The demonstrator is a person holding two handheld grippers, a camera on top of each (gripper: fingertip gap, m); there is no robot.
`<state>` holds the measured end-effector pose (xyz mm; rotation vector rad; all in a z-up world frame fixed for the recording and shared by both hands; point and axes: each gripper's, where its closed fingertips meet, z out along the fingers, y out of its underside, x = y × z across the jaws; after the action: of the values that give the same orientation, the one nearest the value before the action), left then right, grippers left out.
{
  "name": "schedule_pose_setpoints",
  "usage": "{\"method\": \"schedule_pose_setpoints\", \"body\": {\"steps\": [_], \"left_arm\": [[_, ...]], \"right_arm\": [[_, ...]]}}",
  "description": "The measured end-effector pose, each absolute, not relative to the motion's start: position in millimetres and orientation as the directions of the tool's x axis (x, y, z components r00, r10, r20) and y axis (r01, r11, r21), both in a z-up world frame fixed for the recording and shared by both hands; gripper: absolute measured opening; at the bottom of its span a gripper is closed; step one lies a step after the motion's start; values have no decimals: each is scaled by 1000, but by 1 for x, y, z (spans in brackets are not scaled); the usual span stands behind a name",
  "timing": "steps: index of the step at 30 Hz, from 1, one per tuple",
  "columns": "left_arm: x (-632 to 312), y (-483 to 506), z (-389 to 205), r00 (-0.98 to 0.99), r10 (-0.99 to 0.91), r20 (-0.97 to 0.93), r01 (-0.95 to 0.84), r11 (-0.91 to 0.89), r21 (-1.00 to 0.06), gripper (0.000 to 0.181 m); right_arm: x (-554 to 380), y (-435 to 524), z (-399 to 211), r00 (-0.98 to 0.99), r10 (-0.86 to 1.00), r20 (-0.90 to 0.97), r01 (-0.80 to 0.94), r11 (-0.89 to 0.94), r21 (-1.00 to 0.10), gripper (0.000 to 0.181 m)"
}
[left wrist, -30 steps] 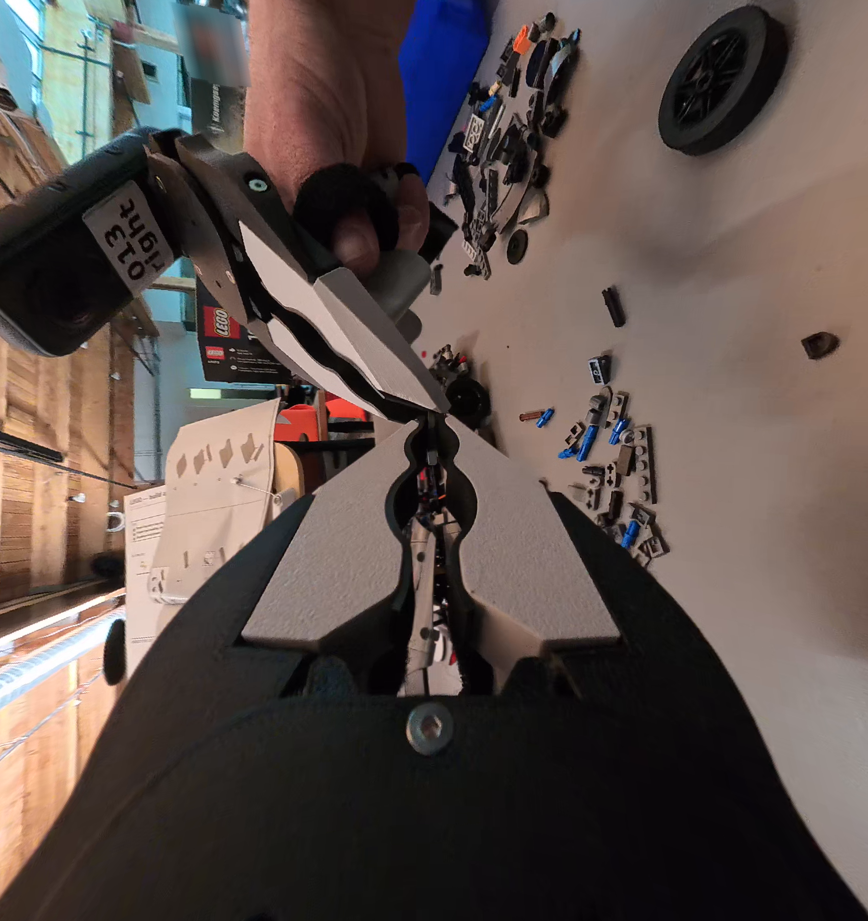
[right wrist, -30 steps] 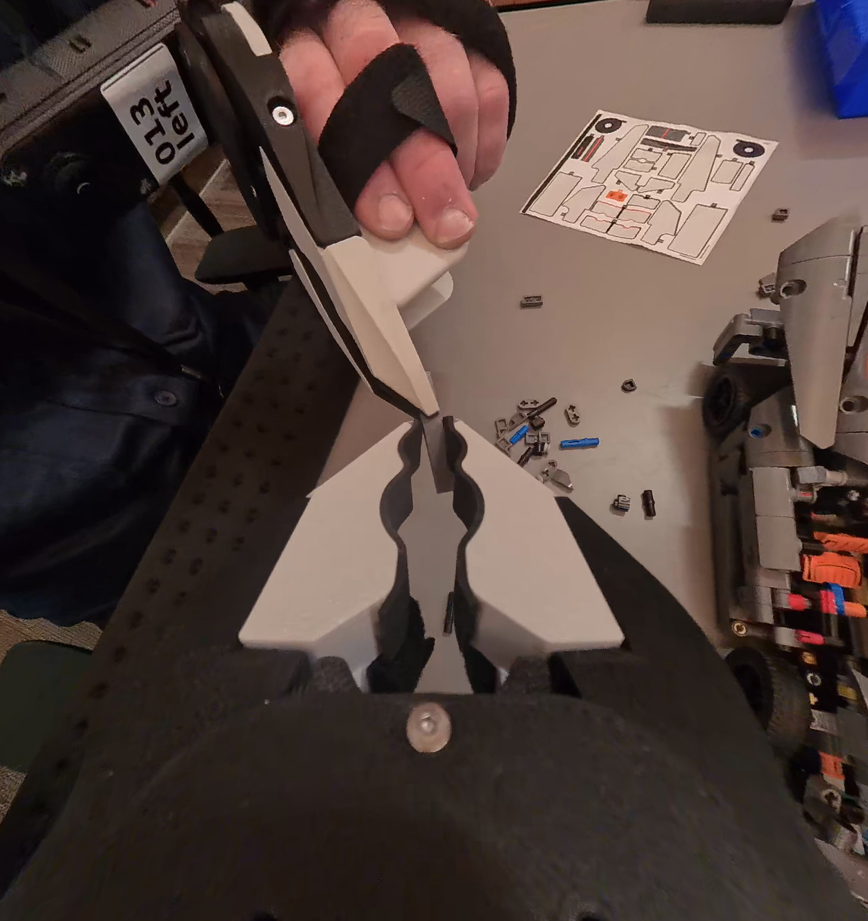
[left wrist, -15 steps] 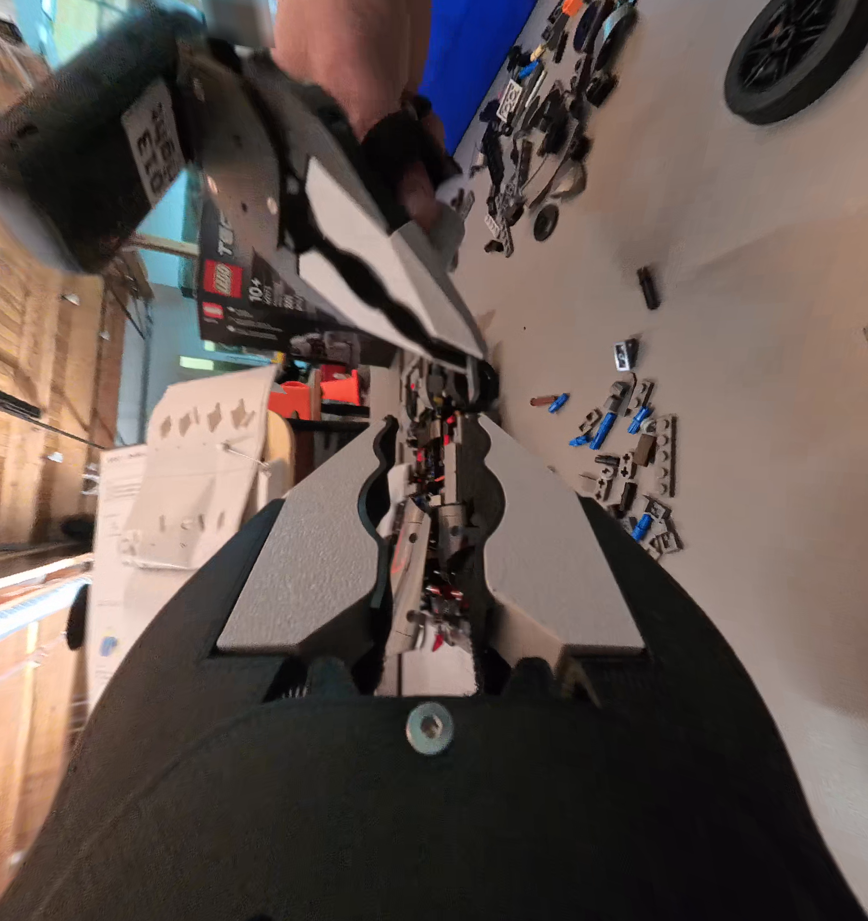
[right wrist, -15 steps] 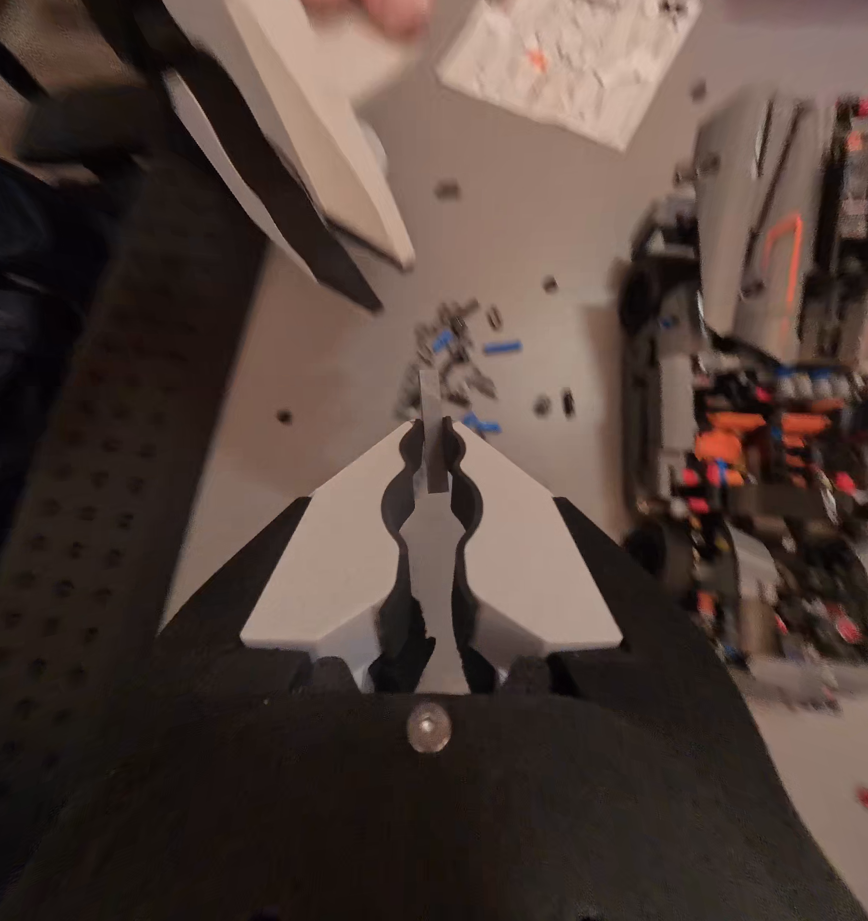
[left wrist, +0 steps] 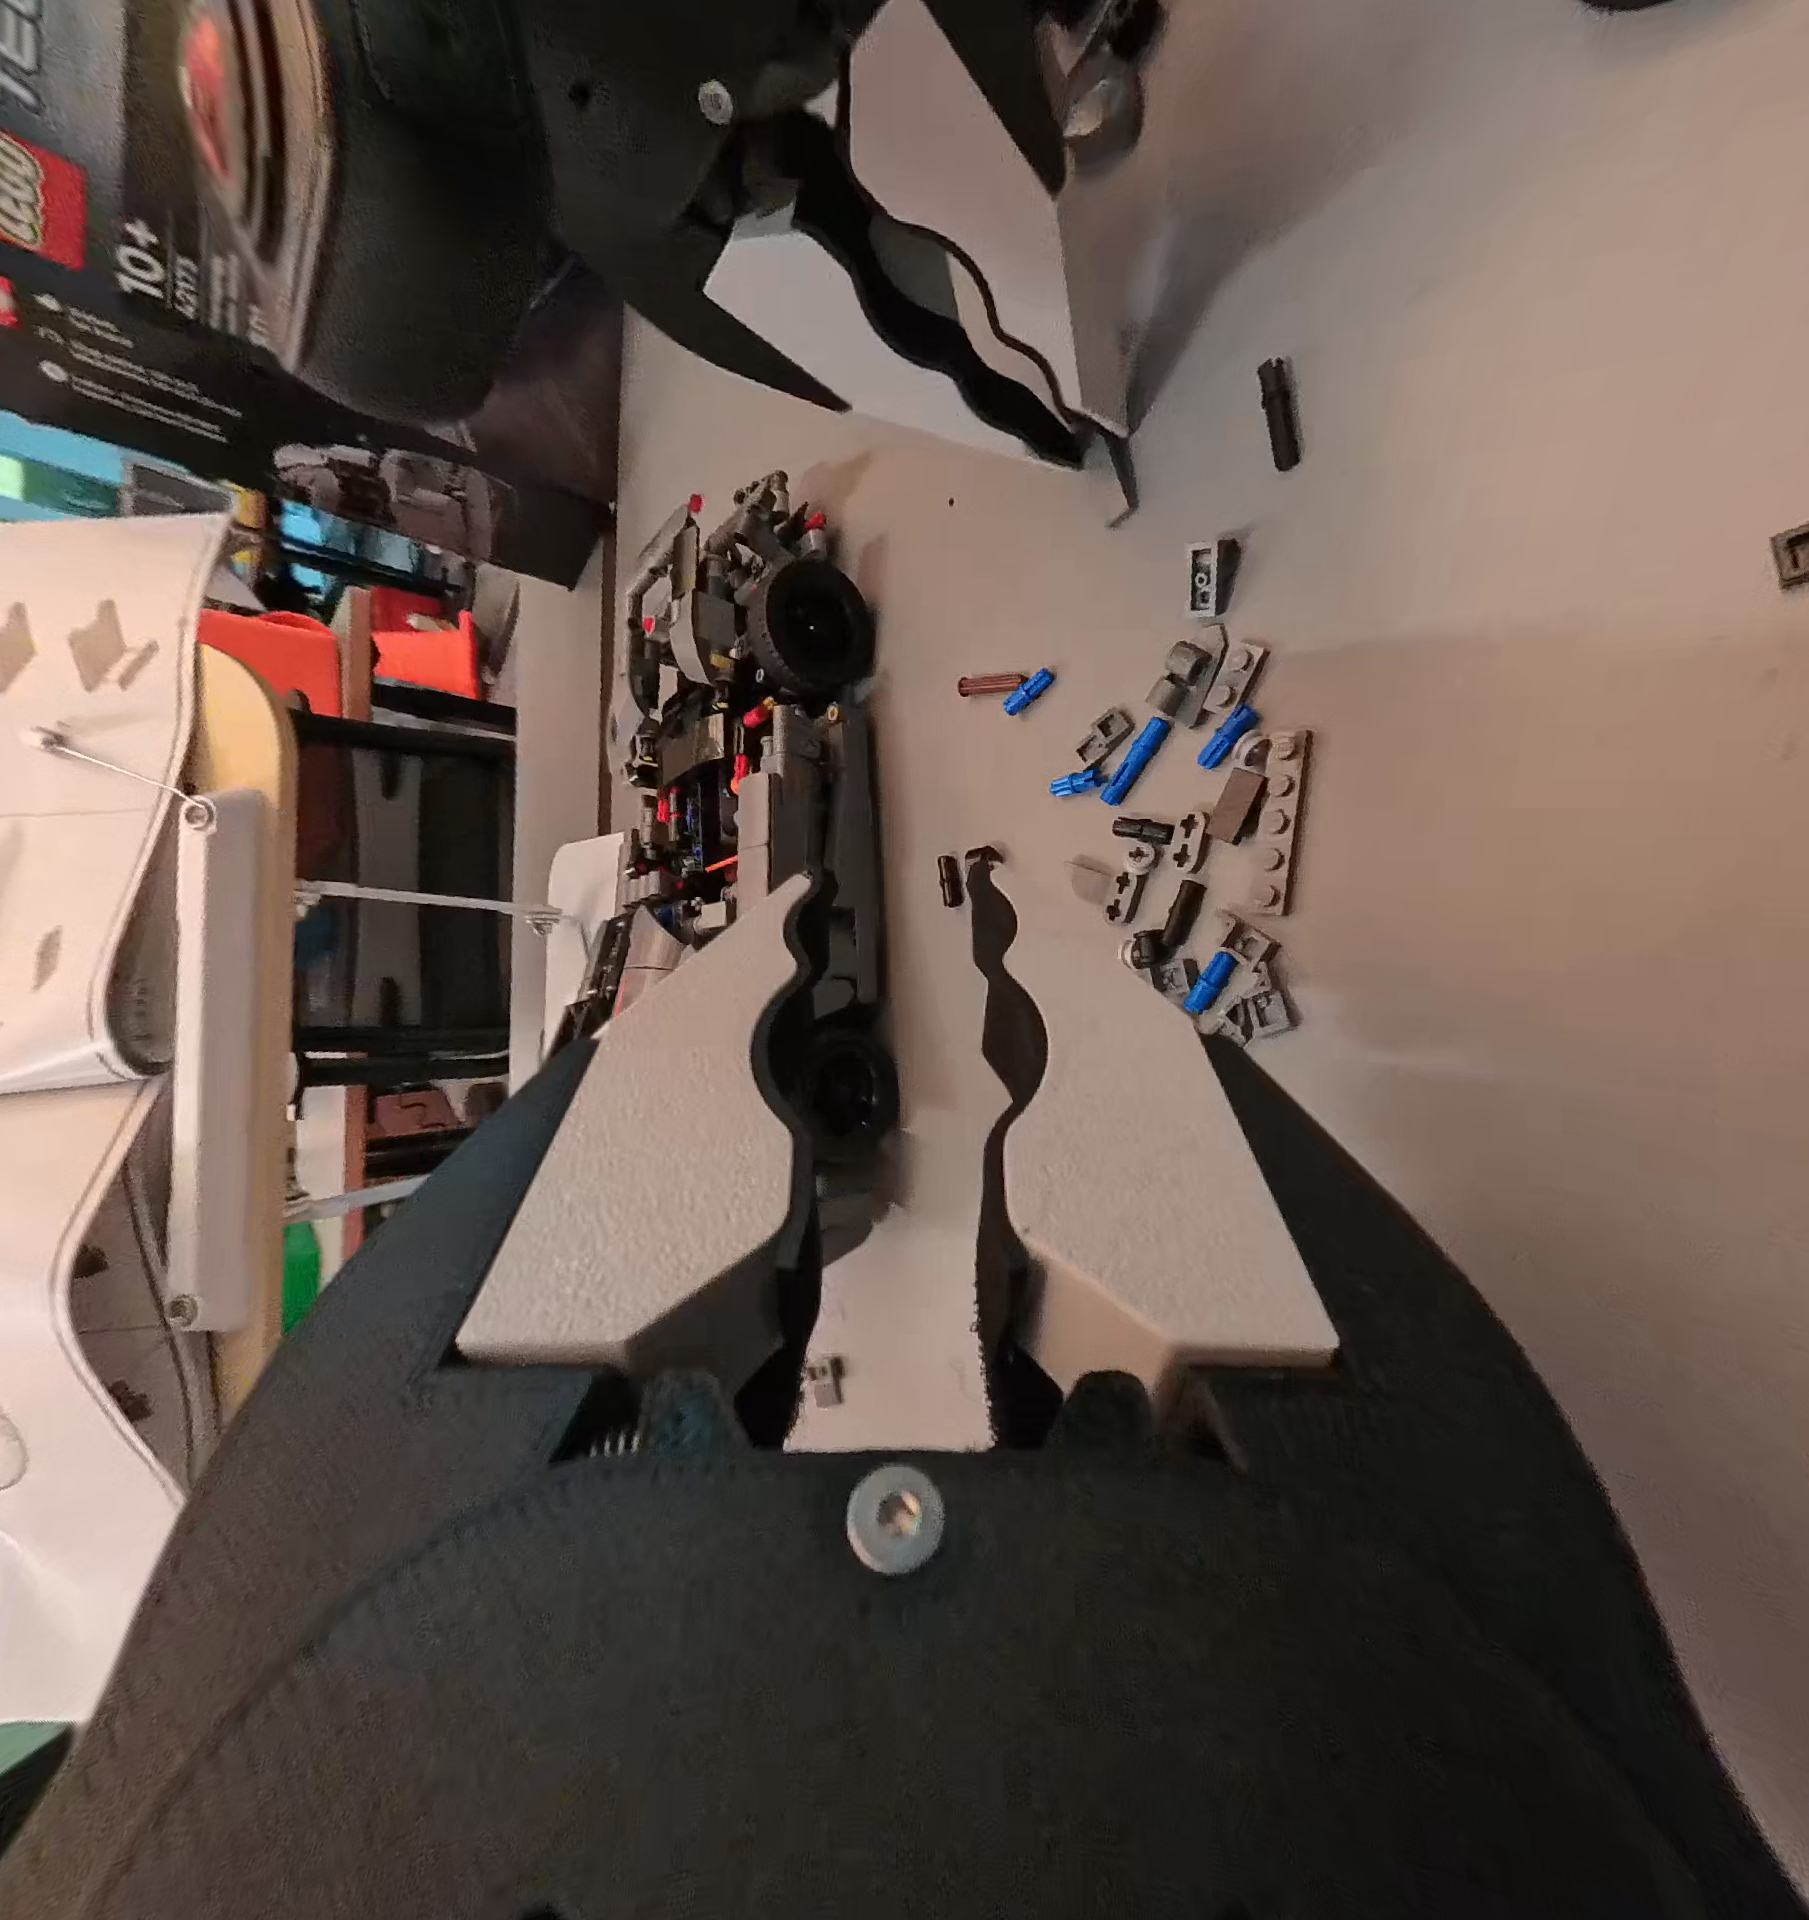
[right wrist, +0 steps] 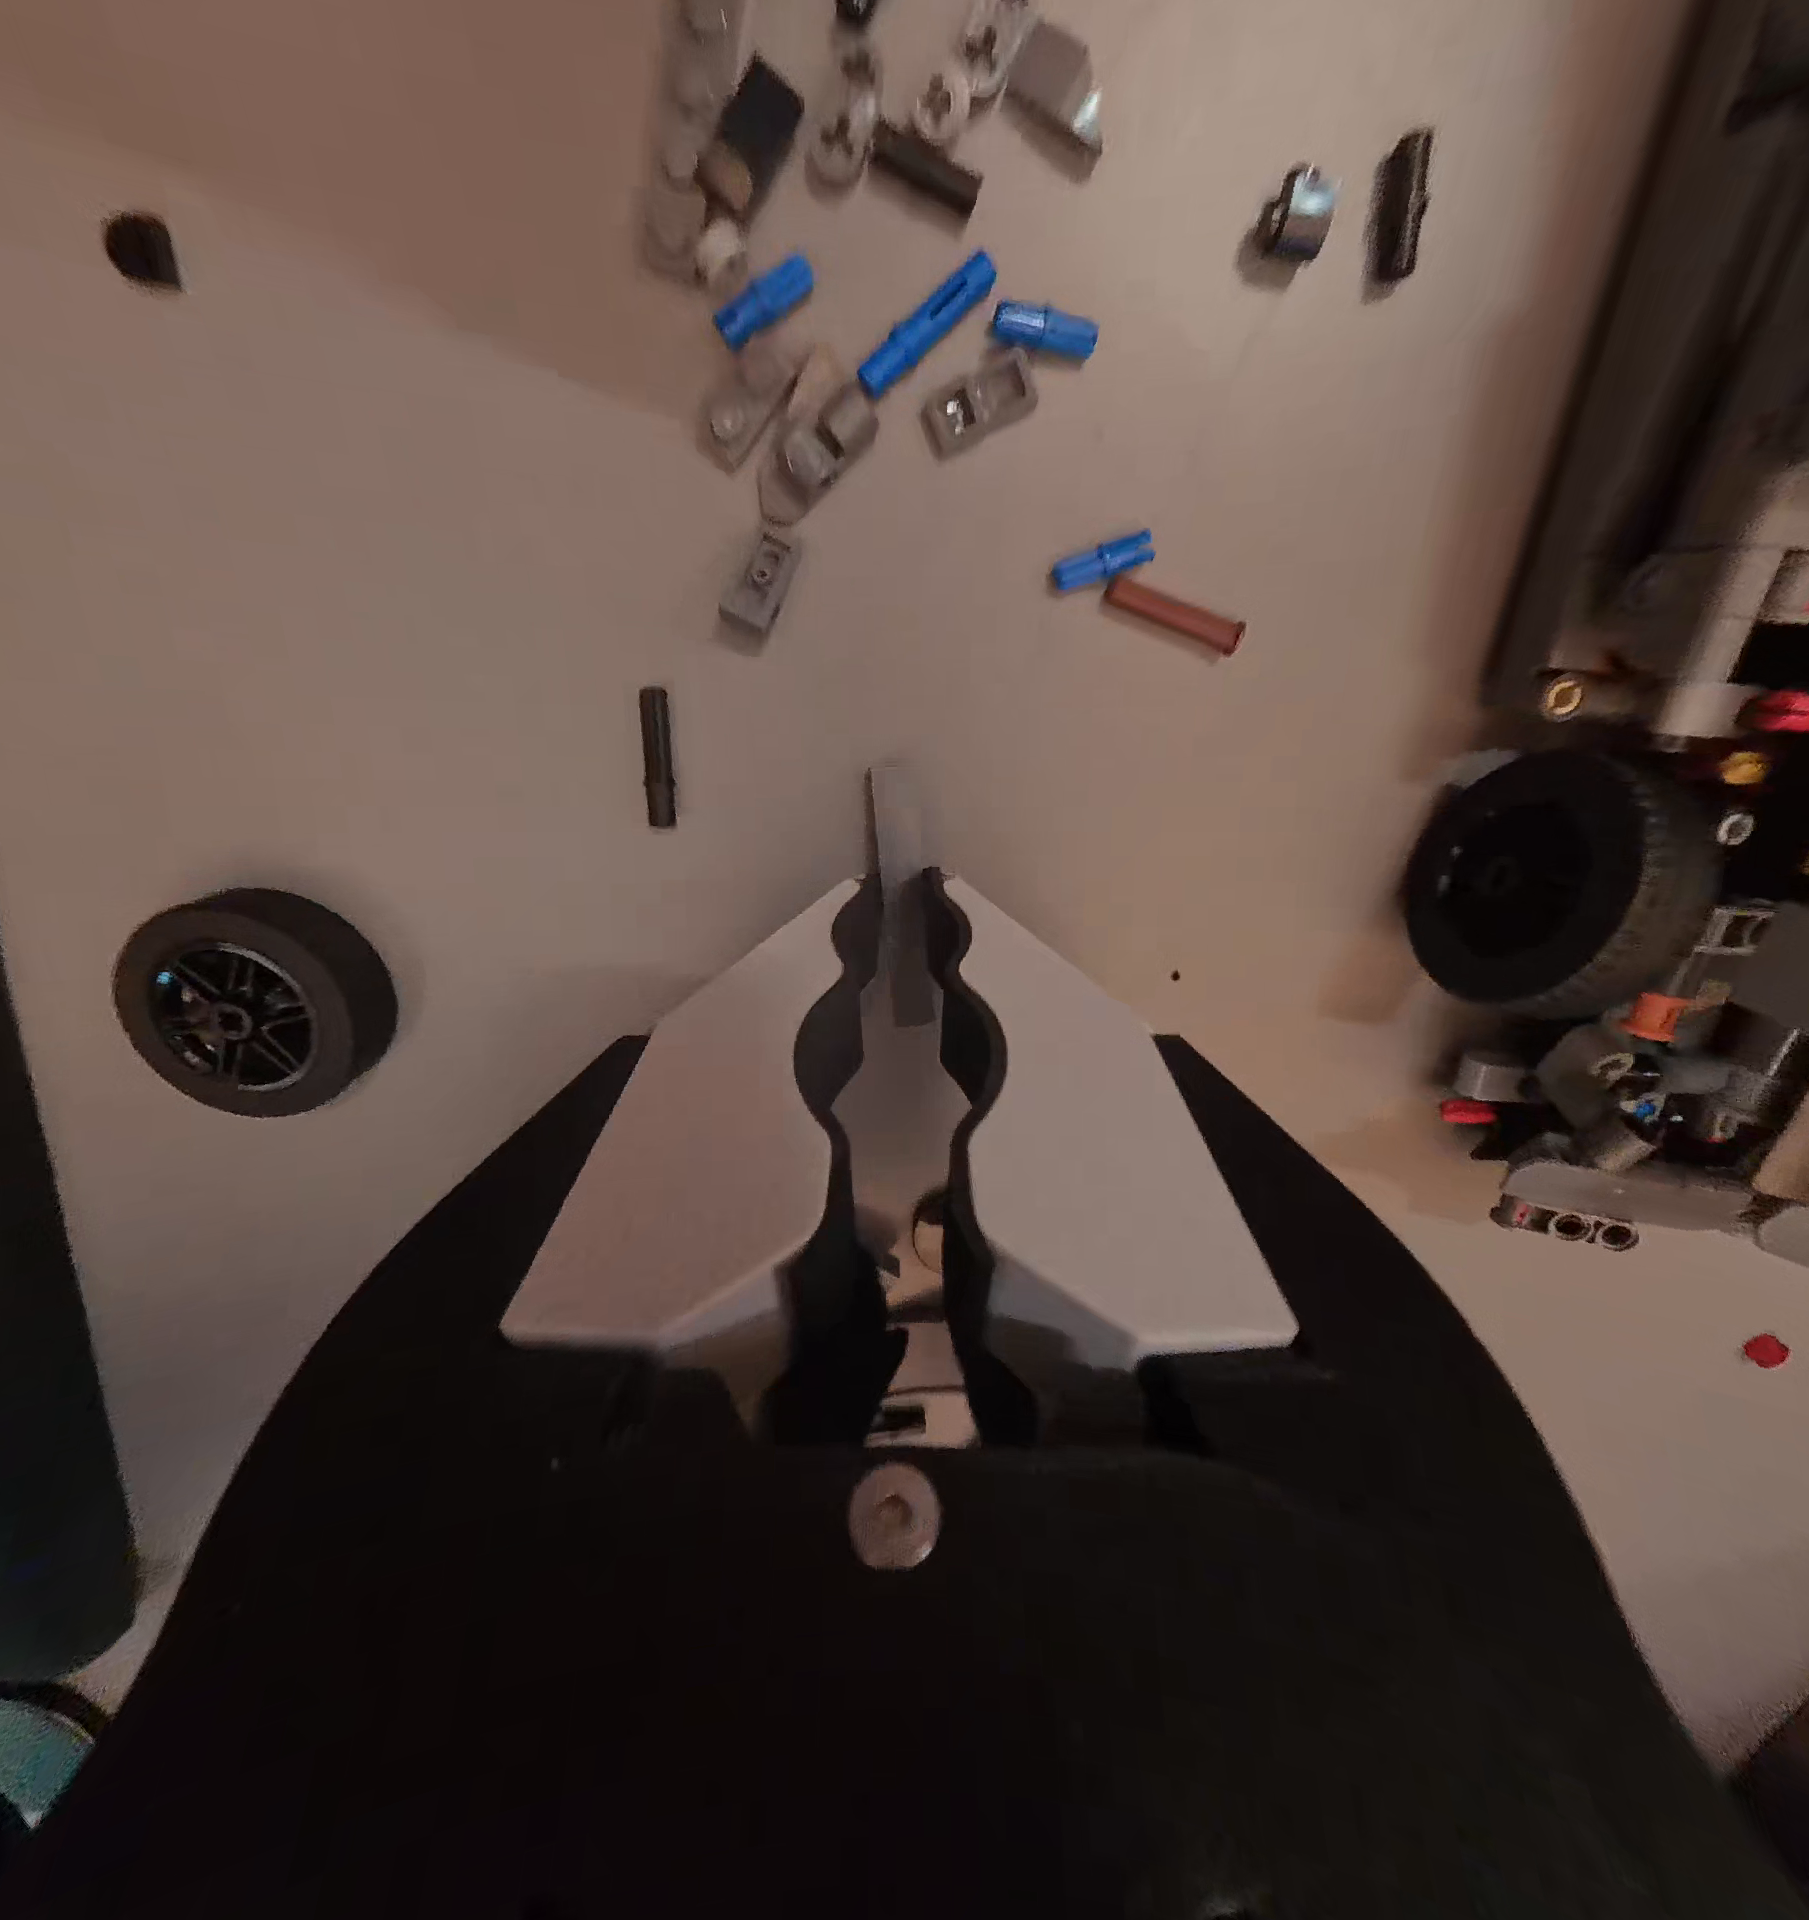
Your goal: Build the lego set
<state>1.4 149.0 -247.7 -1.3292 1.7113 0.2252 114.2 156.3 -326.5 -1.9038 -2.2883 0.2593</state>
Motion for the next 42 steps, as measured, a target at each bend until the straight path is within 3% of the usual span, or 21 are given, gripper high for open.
{"method": "schedule_pose_setpoints", "body": {"steps": [6, 11, 13, 16, 20, 23, 28, 35, 42], "left_arm": [[-31, 169, -227, 84, -714, -695, -880, 273, -388, 34], [-126, 204, -203, 331, -801, -499, -883, -76, -464, 42], [-178, 213, -212, 444, -801, -402, -861, -257, -439, 48], [-250, 219, -244, 568, -762, -310, -812, -459, -360, 43], [-306, 216, -290, 724, -675, -143, -679, -660, -322, 58], [-317, 212, -302, 766, -638, -74, -625, -712, -320, 62], [-326, 201, -328, 796, -605, -16, -592, -772, -229, 65], [-323, 206, -327, 801, -599, -15, -581, -770, -264, 54], [-315, 205, -326, 764, -644, -29, -627, -732, -268, 24]], "right_arm": [[110, 152, -325, -171, 985, -30, 954, 157, -254, 20], [106, 161, -314, -147, 989, 19, 946, 146, -288, 22], [103, 166, -309, -133, 990, 55, 940, 143, -309, 21], [101, 170, -306, -123, 990, 75, 935, 141, -324, 17], [100, 170, -305, -126, 989, 81, 931, 146, -333, 15], [99, 170, -305, -129, 988, 81, 931, 149, -333, 15], [98, 170, -304, -127, 989, 78, 927, 146, -347, 13], [97, 170, -304, -128, 988, 81, 925, 149, -349, 12], [96, 171, -301, -127, 988, 86, 919, 150, -364, 11]]}}
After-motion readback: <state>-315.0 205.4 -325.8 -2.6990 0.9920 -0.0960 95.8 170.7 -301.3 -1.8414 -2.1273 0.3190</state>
